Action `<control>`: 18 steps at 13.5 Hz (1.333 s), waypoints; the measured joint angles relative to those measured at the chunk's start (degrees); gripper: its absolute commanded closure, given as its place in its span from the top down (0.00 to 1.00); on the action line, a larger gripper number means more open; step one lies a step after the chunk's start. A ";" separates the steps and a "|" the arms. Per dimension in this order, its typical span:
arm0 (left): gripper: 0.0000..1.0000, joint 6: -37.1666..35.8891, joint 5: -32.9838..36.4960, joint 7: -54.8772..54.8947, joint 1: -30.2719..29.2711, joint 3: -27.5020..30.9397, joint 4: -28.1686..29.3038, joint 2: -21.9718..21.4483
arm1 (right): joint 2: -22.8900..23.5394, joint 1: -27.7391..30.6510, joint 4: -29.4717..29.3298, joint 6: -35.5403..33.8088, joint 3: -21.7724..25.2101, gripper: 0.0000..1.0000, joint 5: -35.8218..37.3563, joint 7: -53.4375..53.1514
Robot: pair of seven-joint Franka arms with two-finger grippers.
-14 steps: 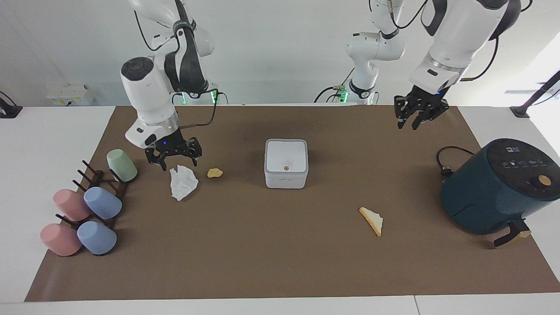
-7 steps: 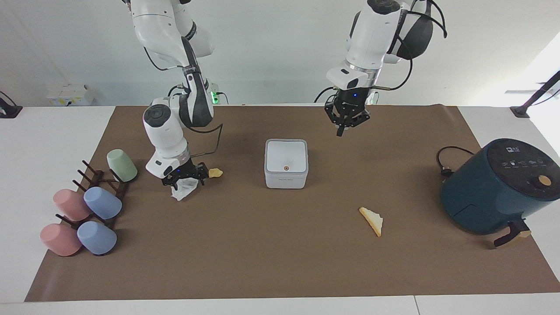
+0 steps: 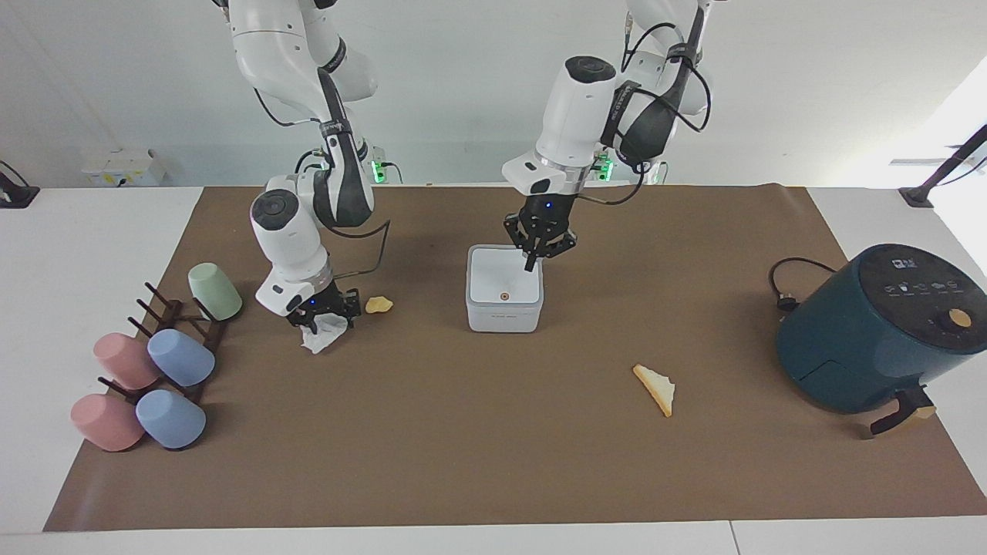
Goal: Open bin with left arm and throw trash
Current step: 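Lift the white bin lid open with the left gripper, then drop the paper into the bin with the right gripper while the left gripper withdraws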
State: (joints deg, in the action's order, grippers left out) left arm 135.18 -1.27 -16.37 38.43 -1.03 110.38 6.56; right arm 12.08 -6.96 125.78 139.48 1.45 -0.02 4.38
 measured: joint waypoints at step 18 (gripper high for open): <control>0.00 -28.64 0.02 0.57 -7.35 1.56 0.38 -11.41 | 0.04 -4.79 -27.17 -29.71 -1.34 0.00 -22.30 -14.72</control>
State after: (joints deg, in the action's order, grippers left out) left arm 106.53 -1.26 -15.80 31.08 0.52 110.76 -4.85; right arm 12.12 -11.75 98.61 109.77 0.11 -22.32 -10.34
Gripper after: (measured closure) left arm 0.987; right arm 0.987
